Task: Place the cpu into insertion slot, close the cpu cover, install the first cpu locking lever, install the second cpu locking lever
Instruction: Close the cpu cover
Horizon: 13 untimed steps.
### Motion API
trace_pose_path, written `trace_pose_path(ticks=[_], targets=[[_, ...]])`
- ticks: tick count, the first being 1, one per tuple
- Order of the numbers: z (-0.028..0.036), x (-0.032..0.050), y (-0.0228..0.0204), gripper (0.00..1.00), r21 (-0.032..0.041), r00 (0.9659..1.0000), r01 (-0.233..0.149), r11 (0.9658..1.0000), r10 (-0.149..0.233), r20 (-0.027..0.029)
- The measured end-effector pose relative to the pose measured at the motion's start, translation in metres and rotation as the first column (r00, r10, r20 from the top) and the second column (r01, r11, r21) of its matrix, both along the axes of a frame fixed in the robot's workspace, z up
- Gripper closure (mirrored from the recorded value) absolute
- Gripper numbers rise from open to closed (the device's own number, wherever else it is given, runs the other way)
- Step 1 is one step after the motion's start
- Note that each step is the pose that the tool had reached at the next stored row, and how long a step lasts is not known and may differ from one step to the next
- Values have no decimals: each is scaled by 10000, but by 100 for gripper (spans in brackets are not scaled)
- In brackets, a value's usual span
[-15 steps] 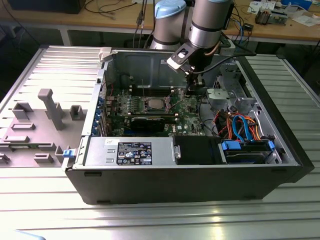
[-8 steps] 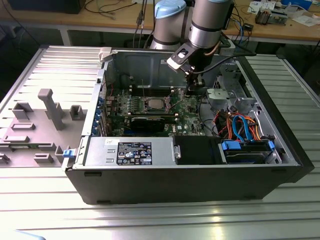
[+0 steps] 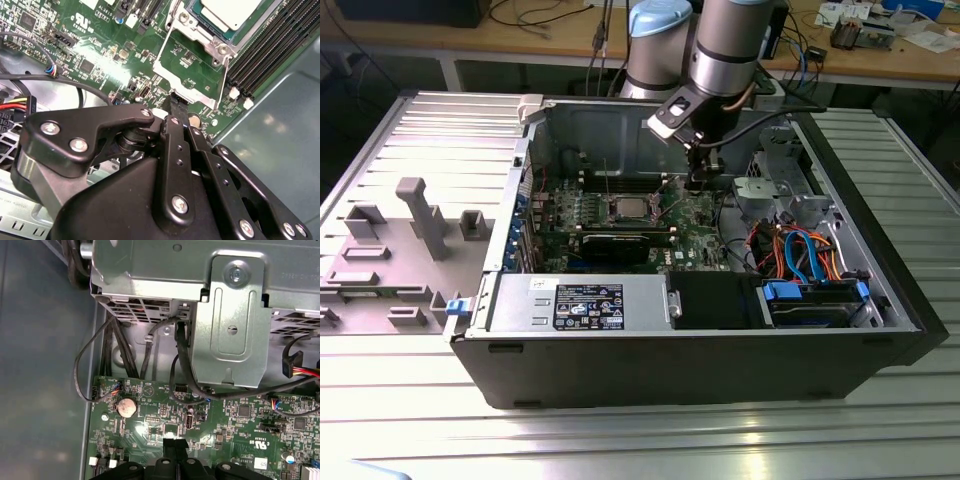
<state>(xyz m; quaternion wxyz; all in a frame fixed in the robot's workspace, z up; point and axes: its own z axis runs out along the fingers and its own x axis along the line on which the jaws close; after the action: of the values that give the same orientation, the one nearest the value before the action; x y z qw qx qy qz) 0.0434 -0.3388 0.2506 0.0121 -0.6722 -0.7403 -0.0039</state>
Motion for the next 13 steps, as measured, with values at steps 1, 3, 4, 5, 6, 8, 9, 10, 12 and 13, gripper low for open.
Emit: trace_pose_path(ticks=[1,3,4,5,6,8,9,10,12,13], targets=[[0,0,0,89,0,10000,-1,10000,1,0],[0,-2,0,89,0,10000,0,10000,0,0],[0,-4,0,89,0,10000,0,10000,0,0],[0,-4,0,89,0,10000,0,10000,0,-1],[0,-4,0,89,0,10000,0,10000,0,-1],[0,-13,0,89,0,10000,0,10000,0,0],[0,-16,0,89,0,10000,0,10000,0,0],[0,-19,0,89,1,10000,1,10000,-1,-1],[0,-24,0,89,0,10000,0,10000,0,0],[0,-27,0,89,0,10000,0,10000,0,0]])
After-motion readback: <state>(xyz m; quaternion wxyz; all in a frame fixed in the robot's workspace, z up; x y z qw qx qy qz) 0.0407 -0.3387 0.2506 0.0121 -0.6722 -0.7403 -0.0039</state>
